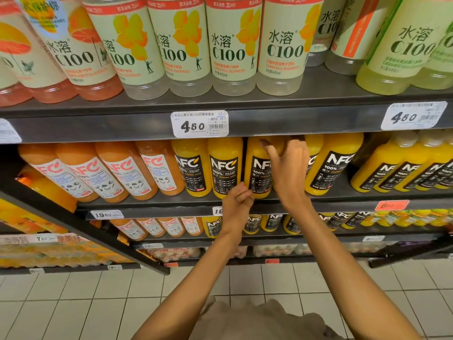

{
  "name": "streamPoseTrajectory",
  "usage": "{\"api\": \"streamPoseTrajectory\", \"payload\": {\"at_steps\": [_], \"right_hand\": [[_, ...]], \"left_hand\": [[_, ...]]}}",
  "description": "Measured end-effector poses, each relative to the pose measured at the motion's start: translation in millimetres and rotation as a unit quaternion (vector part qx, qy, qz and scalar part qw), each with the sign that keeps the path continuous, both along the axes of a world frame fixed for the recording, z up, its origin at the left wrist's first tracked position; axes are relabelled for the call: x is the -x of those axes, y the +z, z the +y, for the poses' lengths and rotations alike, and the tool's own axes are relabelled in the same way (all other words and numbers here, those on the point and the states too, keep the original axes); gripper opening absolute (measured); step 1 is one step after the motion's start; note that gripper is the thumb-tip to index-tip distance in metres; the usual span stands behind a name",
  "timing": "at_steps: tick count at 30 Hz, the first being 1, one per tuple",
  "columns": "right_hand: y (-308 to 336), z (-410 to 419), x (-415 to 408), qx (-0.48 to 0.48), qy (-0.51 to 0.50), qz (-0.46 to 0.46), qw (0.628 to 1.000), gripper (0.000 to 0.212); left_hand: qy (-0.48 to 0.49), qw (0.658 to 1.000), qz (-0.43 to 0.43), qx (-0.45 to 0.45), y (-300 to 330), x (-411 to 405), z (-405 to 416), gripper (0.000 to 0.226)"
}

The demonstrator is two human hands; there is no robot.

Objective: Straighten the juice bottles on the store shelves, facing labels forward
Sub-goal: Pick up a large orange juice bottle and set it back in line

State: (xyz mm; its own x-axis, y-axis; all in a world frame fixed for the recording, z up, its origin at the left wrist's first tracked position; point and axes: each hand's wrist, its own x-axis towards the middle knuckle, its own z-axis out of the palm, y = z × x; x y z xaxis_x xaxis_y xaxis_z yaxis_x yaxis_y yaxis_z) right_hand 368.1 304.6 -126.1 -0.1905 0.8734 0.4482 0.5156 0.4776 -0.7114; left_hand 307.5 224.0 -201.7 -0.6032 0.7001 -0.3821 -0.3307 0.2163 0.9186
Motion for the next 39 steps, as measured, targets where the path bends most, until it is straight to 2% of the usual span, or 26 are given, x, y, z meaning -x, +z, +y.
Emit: {"api": "streamPoseTrajectory", "payload": {"at_steps": [2, 5, 8, 11, 15, 20, 26, 29, 32, 35, 39], "right_hand": [[-4.8, -17.4, 4.2, -0.059, -0.02, 0.052, 0.997, 0.021], [-13.4, -42.8, 20.1, -0.101, 0.054, 0.022, 0.993, 0.032], [-2.8, -48.9, 42.6, -0.076, 0.124, 0.015, 0.989, 0.03], [6.1, -40.1, 65.6, 0.035, 0.169, 0.002, 0.985, 0.046], [9.7, -29.1, 75.9, 0.123, 0.151, -0.009, 0.981, 0.05], [7.6, -44.8, 69.5, 0.114, 0.2, 0.064, 0.971, 0.044], [0.1, -60.3, 55.5, 0.077, 0.222, 0.062, 0.97, 0.036], [-4.4, -74.4, 44.6, 0.112, 0.243, 0.104, 0.958, 0.041], [-6.0, -91.3, 32.9, 0.153, 0.263, 0.138, 0.943, 0.047], [-3.5, -100.7, 24.5, 0.191, 0.279, 0.206, 0.919, 0.043], [6.9, -89.0, 26.1, 0.253, 0.275, 0.249, 0.894, 0.02]], "left_hand": [[0.088, 0.996, 0.02, -0.028, -3.5, 12.0, -14.0, 0.029], [0.145, 0.984, 0.093, -0.035, -3.0, 29.1, -31.3, 0.033], [0.112, 0.983, 0.144, -0.034, -2.5, 39.2, -36.2, 0.048], [0.071, 0.986, 0.144, -0.033, -2.8, 45.3, -38.6, 0.056], [0.006, 0.989, 0.148, -0.017, -6.3, 49.2, -40.2, 0.064], [-0.029, 0.986, 0.165, -0.017, -12.5, 51.1, -43.2, 0.068], [-0.033, 0.984, 0.171, -0.047, -19.6, 48.9, -55.0, 0.073], [-0.03, 0.973, 0.225, -0.031, -27.3, 46.5, -62.6, 0.084], [-0.051, 0.957, 0.284, -0.037, -33.5, 48.1, -76.3, 0.083], [-0.138, 0.962, 0.232, -0.042, -34.4, 58.8, -103.9, 0.077], [-0.15, 0.965, 0.213, -0.013, -26.1, 70.2, -139.2, 0.074]]}}
